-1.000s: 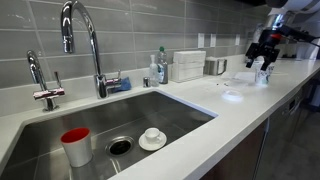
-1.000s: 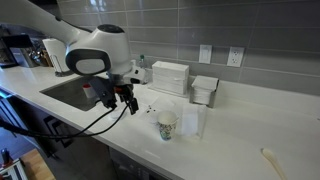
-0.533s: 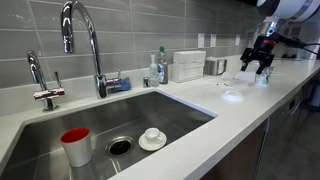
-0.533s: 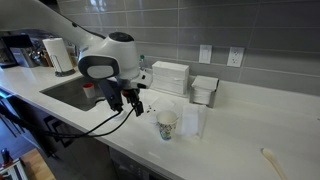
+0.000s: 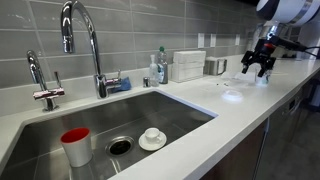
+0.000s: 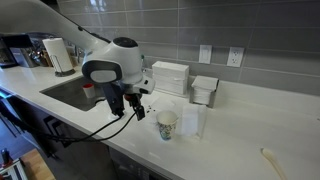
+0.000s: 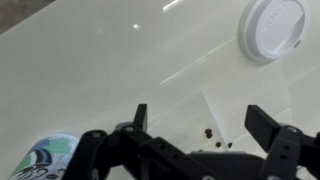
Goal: Fold the white serviette diagonally in half, lift the white serviette and pour out the beans into the paper cup, put the white serviette back on the kitchen counter
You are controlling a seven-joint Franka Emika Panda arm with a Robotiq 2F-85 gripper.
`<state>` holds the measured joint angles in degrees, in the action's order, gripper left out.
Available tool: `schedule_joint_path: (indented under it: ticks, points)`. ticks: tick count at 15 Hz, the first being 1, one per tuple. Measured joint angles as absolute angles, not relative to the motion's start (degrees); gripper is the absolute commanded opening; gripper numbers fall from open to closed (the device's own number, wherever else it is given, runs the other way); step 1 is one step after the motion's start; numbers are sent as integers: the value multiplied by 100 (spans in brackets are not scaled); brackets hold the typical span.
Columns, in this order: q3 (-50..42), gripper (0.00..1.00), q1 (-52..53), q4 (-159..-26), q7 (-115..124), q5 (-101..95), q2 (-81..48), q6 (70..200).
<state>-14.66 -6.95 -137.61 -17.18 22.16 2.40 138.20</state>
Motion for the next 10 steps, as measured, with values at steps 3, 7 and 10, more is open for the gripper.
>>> schedule_joint_path:
  ticks: [3, 7, 10]
  points:
    - [-1460, 100, -773, -13678, -1711, 2383, 22, 14010]
    - [-1380, 100, -833, -13614, -1537, 2399, -278, 14504]
    - [-1287, 100, -851, -13576, -1370, 2387, -503, 14831]
